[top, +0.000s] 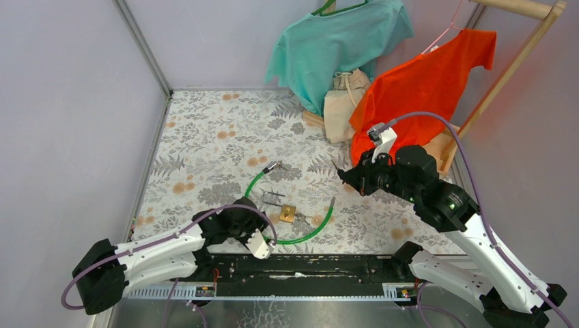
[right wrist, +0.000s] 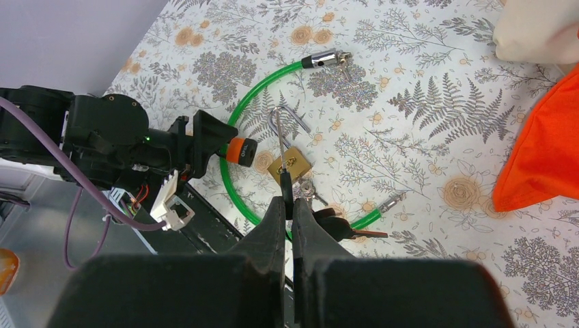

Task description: Unlock with the key

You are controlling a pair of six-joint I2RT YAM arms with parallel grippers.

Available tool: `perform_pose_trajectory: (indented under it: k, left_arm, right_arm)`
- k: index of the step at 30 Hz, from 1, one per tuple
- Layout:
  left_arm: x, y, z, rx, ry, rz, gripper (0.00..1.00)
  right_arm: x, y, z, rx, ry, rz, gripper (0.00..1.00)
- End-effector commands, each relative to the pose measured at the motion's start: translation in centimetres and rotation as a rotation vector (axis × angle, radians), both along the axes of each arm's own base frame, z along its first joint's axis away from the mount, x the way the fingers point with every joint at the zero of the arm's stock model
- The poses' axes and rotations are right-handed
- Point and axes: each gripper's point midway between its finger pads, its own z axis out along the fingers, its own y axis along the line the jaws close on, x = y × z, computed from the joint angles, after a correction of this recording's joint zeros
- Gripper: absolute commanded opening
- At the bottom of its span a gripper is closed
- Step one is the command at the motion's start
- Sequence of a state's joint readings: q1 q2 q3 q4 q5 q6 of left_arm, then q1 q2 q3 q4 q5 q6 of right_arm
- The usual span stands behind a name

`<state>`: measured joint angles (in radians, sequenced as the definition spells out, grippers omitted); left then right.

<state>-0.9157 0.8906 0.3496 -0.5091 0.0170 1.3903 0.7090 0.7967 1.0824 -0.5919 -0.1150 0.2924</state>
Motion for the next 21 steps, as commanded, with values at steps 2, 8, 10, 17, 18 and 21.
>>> perform_pose_trajectory:
  k: [2, 8, 10, 17, 18, 21]
  left_arm:
    - [0.0, -0.6, 0.7, -0.065, 0.008, 0.043, 0.57]
    - [-0.3, -0.3, 1.4, -0.113, -0.022, 0.044, 0.48]
    - [-0.3, -0.3, 1.9, -0.128, -0.024, 0.055, 0.44]
    - [-1.0, -0.3, 2.4, -0.126, 0.038, 0.081, 0.36]
    - [-1.3, -0.1, 2.2, -0.11, 0.057, 0.08, 0.36]
    - [-2.1, 0.4, 1.3, -0.067, 0.108, 0.076, 0.36]
  right_arm:
    - [0.6, 0.1, 1.8, 0.043, -0.062, -0.015, 0.0]
    - [0.6, 0.3, 1.7, 0.045, -0.055, -0.008, 0.0]
    - [0.6, 0.3, 1.7, 0.046, -0.054, -0.009, 0.0]
    - [0.5, 0.4, 1.7, 0.052, -0.049, -0.008, 0.0]
    - [0.5, 0.3, 1.7, 0.053, -0.049, -0.01, 0.0]
    - [0.5, 0.3, 1.7, 0.053, -0.048, -0.012, 0.0]
